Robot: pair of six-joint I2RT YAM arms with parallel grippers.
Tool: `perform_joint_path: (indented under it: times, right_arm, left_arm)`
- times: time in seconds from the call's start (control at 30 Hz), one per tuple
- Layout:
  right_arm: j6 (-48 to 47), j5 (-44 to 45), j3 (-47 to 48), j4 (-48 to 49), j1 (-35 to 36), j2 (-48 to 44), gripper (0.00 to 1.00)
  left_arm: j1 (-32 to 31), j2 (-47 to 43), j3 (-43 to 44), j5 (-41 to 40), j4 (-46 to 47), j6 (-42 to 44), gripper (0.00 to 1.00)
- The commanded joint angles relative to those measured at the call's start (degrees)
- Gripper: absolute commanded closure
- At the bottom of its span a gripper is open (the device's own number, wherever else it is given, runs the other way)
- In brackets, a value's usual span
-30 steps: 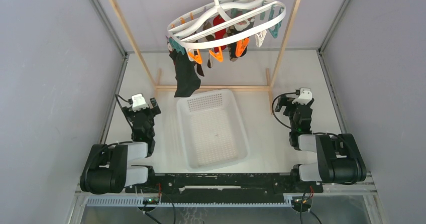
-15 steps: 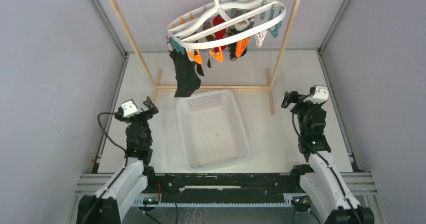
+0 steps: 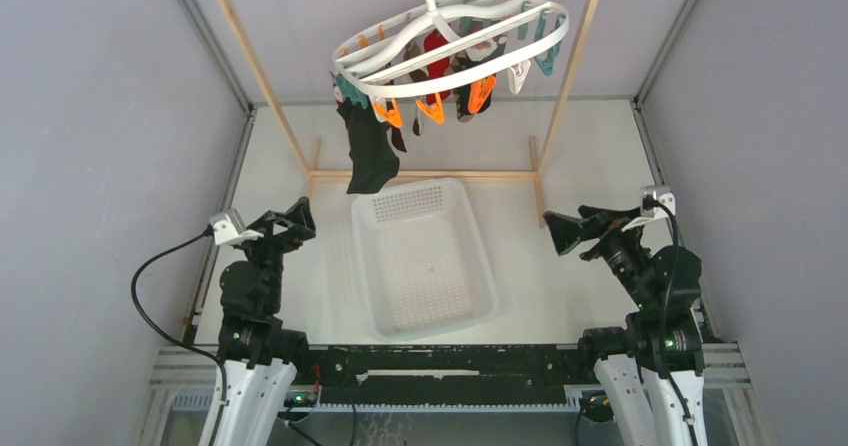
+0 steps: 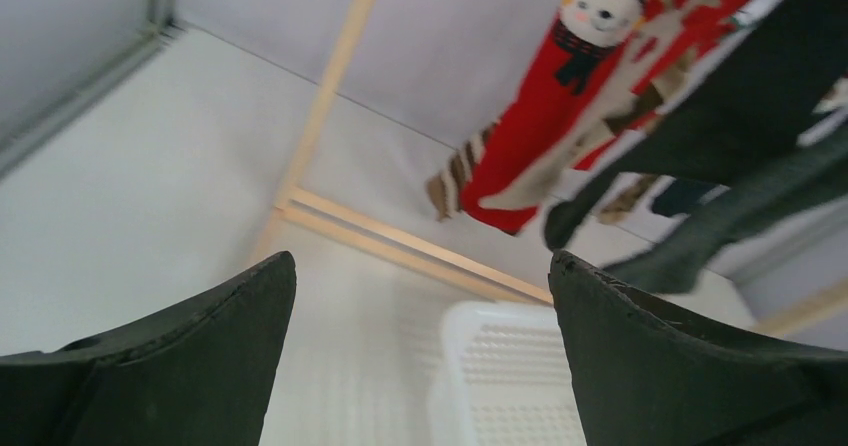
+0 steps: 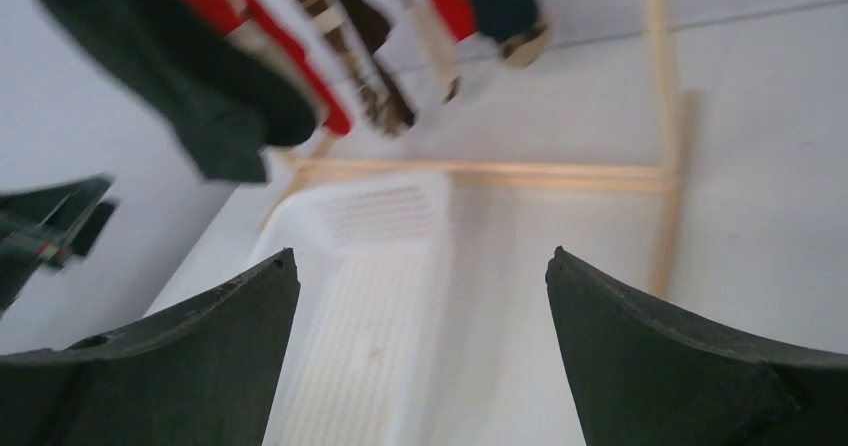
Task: Remove the socks clipped to the hanger
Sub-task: Adjust the hanger on the clothesline.
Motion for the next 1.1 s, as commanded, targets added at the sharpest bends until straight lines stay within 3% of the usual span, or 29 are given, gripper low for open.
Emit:
perform_joint_path:
  times: [0.0, 0.17, 0.33, 0.43, 0.57, 0.67, 1.07]
  right_arm:
    - [4.2, -17.9, 2.0, -7.9, 0.1, -0.3, 0.0]
    - [7.6, -26.3, 1.6, -8.5, 0.0, -0.5, 0.0]
    - [11.7, -31.2, 1.3, -7.5, 0.0, -1.6, 0.0]
    - [12.0, -30.5, 1.3, -9.8, 0.0, -3.3, 0.0]
    - [12.9, -24.0, 1.0, -18.8, 0.0, -5.1, 0.0]
    - [12.1, -23.8, -1.0, -19.8, 0.0, -6.0, 0.0]
    - [15.1, -21.8, -7.6, -9.5, 0.4, -3.3, 0.0]
  left_arm:
    - [-0.3, -4.8, 4.6, 10.3, -11.6, -10.9, 0.0]
    - [-0.3, -7.5, 8.0, 20.3, -16.8, -18.1, 0.0]
    - [-0.3, -7.2, 11.7, 29.9, -20.7, -17.3, 0.0]
    - [-0.3, -6.1, 12.0, 35.6, -18.5, -18.0, 0.0]
    - [-0.3, -3.1, 11.9, 34.0, -21.7, -22.6, 0.0]
    - [-0.4, -0.8, 7.4, 44.4, -9.3, -25.5, 0.0]
    - [-0.4, 4.0, 14.1, 42.6, -16.0, -18.5, 0.0]
